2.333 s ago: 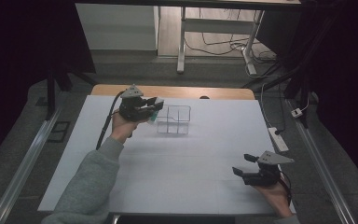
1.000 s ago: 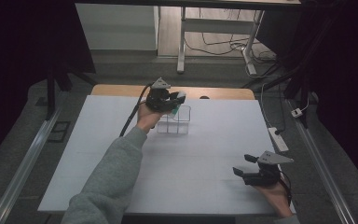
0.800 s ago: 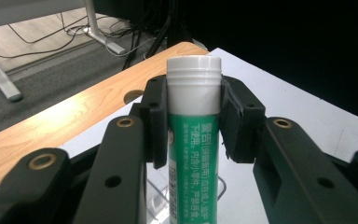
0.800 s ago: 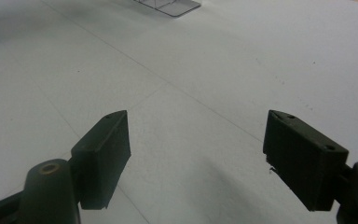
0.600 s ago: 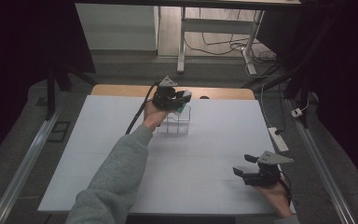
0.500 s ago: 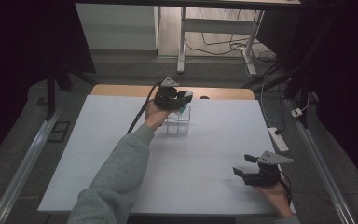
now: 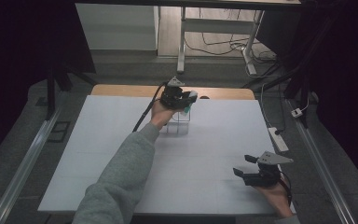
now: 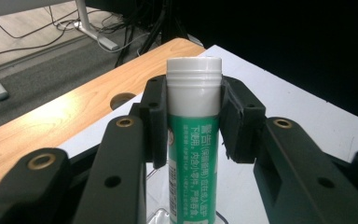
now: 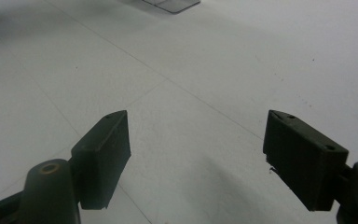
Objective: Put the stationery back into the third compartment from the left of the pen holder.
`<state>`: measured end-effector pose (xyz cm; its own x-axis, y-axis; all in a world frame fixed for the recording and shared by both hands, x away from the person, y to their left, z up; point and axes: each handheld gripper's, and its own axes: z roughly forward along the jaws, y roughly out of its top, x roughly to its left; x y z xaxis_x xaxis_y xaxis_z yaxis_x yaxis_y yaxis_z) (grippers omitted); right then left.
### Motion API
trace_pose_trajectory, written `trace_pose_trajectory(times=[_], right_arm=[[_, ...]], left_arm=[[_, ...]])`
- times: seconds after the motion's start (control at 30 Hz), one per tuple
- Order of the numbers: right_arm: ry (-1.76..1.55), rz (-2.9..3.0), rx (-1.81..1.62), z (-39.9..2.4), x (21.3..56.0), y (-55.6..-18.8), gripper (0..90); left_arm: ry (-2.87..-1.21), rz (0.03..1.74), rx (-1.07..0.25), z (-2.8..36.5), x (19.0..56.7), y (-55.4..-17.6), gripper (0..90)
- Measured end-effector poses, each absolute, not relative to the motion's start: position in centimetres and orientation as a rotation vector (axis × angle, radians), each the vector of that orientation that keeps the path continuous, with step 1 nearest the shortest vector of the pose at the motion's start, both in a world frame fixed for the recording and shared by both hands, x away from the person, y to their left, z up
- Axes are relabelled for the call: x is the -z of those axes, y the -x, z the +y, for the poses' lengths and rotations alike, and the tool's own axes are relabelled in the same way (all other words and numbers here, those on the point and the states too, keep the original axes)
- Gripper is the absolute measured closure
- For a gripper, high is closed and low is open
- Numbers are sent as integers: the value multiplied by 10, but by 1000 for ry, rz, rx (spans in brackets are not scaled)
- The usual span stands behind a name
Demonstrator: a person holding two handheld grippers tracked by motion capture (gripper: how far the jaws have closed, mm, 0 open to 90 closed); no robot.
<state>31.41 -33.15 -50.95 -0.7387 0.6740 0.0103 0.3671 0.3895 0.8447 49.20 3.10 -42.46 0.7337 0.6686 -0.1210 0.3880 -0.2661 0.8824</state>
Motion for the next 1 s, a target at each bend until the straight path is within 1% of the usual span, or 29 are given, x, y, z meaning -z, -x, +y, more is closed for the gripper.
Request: trace_pose_trajectory(times=[0.1, 0.2, 0.23, 0.3, 0.7, 1.0], right_arm=[[-906, 2321, -1272, -331, 509, -314, 221], [-905, 2318, -1285, -332, 509, -314, 221], [-904, 2320, -1283, -332, 509, -314, 221], [-904, 2320, -1283, -332, 509, -314, 221], [-906, 2311, -1287, -332, 509, -313, 222], [-907, 2312, -1281, -332, 509, -313, 222]], left_arm=[[-1898, 811, -324, 31, 426, -493, 634], [-1902, 819, -370, 33, 424, -491, 478], [-1903, 819, -371, 34, 422, -490, 443], [-1903, 822, -379, 35, 421, -489, 404], [-1932, 814, -380, 49, 416, -479, 405], [-1951, 831, -380, 77, 421, -463, 422]])
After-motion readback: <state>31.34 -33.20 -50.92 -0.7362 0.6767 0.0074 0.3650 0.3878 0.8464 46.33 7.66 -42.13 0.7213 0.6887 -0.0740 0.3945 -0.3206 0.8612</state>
